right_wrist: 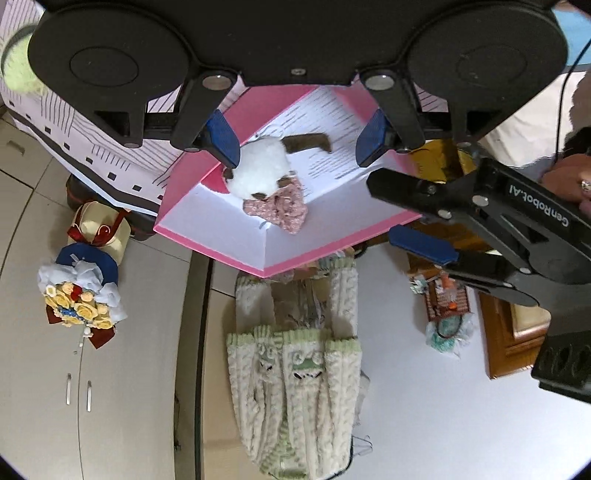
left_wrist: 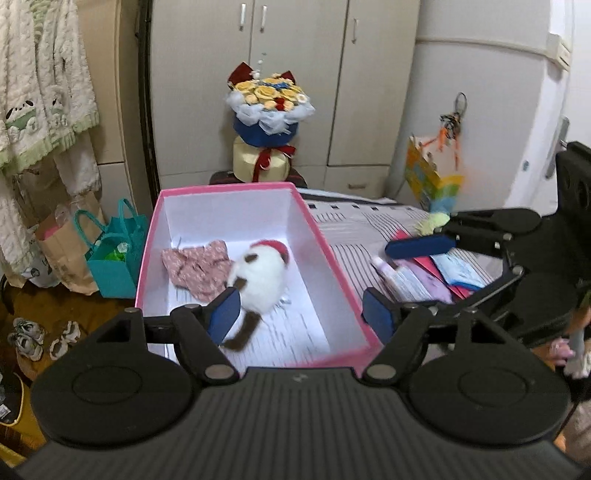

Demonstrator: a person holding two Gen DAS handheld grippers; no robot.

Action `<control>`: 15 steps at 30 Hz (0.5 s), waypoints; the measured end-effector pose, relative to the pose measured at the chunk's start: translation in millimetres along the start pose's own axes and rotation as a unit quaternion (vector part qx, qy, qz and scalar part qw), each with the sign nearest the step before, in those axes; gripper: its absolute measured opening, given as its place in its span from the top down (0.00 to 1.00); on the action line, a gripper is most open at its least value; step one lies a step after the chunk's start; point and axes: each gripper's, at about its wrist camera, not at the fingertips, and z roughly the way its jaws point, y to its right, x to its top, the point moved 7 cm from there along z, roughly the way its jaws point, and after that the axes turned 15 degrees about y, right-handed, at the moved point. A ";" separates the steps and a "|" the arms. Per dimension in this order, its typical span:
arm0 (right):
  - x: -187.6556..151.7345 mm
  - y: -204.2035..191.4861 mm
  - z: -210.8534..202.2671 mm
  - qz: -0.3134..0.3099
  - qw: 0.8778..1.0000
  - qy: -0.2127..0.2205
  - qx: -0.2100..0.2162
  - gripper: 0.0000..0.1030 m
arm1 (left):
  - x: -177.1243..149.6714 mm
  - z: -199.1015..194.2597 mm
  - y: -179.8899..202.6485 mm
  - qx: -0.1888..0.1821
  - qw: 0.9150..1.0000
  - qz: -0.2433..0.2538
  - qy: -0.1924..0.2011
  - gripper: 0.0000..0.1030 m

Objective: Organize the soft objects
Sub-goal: 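Open the left tool and withdraw both tools toward the wipes pack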

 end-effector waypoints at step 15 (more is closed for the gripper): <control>-9.5 -38.5 -100.5 -0.001 1.000 0.015 -0.016 0.23 | -16.1 -87.7 69.2 -0.035 0.997 0.062 0.041 0.17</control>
